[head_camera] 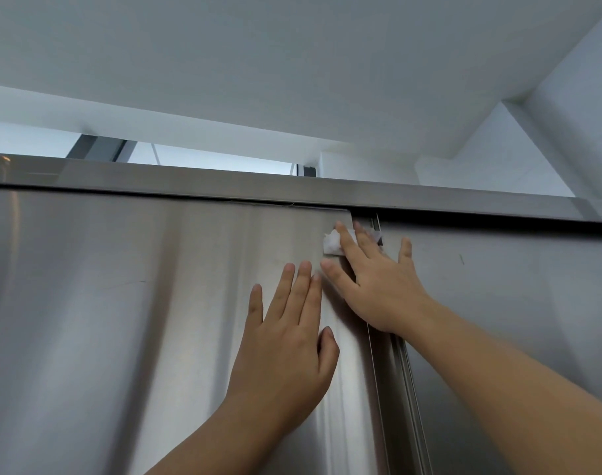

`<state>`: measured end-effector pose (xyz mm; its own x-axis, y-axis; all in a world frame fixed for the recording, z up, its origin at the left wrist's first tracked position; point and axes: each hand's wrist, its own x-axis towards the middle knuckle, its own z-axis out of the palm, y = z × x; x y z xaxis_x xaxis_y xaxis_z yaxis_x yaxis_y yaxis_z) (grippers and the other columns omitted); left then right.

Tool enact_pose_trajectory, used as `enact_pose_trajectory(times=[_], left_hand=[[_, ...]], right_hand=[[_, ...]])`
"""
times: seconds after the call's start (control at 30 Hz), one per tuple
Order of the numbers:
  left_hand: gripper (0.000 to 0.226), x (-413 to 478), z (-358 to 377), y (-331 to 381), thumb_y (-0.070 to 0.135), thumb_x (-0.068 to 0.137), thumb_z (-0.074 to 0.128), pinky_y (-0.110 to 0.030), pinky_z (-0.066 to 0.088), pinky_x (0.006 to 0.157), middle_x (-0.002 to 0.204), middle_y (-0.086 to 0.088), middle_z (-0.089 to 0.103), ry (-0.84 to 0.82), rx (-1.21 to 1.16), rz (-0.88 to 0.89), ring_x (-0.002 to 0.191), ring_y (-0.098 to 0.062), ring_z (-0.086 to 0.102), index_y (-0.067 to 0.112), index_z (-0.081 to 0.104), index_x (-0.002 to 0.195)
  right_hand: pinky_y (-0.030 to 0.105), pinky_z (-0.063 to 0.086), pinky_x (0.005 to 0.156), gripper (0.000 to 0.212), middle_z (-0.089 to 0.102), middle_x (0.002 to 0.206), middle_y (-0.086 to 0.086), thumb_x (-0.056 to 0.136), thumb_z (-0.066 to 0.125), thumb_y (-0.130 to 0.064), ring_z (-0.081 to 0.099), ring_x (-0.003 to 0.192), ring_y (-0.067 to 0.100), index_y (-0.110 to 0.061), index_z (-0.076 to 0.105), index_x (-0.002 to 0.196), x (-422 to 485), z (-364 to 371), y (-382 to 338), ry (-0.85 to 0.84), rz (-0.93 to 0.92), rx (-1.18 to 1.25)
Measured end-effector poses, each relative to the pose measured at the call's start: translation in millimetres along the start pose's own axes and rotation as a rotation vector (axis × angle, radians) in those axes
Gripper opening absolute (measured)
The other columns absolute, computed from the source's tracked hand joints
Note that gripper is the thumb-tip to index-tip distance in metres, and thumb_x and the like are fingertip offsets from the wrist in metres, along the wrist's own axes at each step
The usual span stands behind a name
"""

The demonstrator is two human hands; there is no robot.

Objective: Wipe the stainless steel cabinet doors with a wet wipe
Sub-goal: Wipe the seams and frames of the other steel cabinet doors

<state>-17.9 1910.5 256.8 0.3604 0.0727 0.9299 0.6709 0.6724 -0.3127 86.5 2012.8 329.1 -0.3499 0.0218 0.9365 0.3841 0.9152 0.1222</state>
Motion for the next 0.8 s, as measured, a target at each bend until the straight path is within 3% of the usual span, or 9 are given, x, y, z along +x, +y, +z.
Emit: enact_pose_trajectory(times=[0.1,0.4,0.53,0.63,0.7,0.8], left_hand=[[0.058,1,-1,0,0.033,0.085,0.034,-0.059,0.037,0.099,0.139,-0.011,0.05,-0.014,0.03,-0.002,0.129,-0.027,0.045,0.005,0.053,0.132],[0.058,0,2,0,0.032,0.085,0.034,-0.063,0.034,0.094,0.139,-0.012,0.049,0.011,0.059,0.009,0.13,-0.028,0.045,0.004,0.053,0.132],[0.058,0,2,0,0.031,0.085,0.034,-0.055,0.035,0.104,0.14,-0.012,0.048,0.007,0.042,0.013,0.131,-0.027,0.043,0.003,0.053,0.132],[0.058,0,1,0,0.031,0.085,0.034,-0.058,0.035,0.099,0.141,-0.011,0.048,-0.003,0.054,0.015,0.131,-0.026,0.044,0.004,0.053,0.132],[0.058,-1,1,-1,0.031,0.085,0.034,-0.054,0.034,0.104,0.141,-0.011,0.048,0.0,0.05,0.019,0.131,-0.026,0.044,0.004,0.052,0.133],[0.058,-6,2,-1,0.03,0.085,0.034,-0.052,0.026,0.107,0.142,-0.013,0.046,0.004,0.032,0.029,0.132,-0.027,0.042,0.003,0.05,0.134]], right_hand=[[0.048,-0.021,0.108,0.065,-0.01,0.159,0.001,0.094,0.009,-0.059,-0.013,0.145,0.014,-0.031,-0.016,0.148,9,-3,0,0.001,0.009,0.004],[0.048,-0.021,0.108,0.066,-0.014,0.158,-0.002,0.094,0.01,-0.058,-0.013,0.144,0.011,-0.031,-0.02,0.146,-8,2,1,-0.003,-0.014,0.006],[0.051,-0.02,0.108,0.063,-0.01,0.159,-0.001,0.096,0.011,-0.055,-0.008,0.145,0.011,-0.03,-0.014,0.148,7,-5,3,-0.015,0.003,0.022],[0.052,-0.019,0.108,0.061,-0.008,0.159,-0.002,0.098,0.011,-0.053,-0.007,0.145,0.011,-0.03,-0.014,0.149,14,-6,3,0.004,0.011,0.032],[0.051,-0.018,0.109,0.062,-0.009,0.159,-0.003,0.098,0.012,-0.053,-0.008,0.145,0.01,-0.031,-0.015,0.148,8,-1,3,0.023,0.012,0.048],[0.045,-0.022,0.107,0.064,-0.013,0.158,-0.005,0.094,0.005,-0.062,-0.011,0.144,0.008,-0.033,-0.02,0.145,-13,11,4,0.053,-0.022,0.035]])
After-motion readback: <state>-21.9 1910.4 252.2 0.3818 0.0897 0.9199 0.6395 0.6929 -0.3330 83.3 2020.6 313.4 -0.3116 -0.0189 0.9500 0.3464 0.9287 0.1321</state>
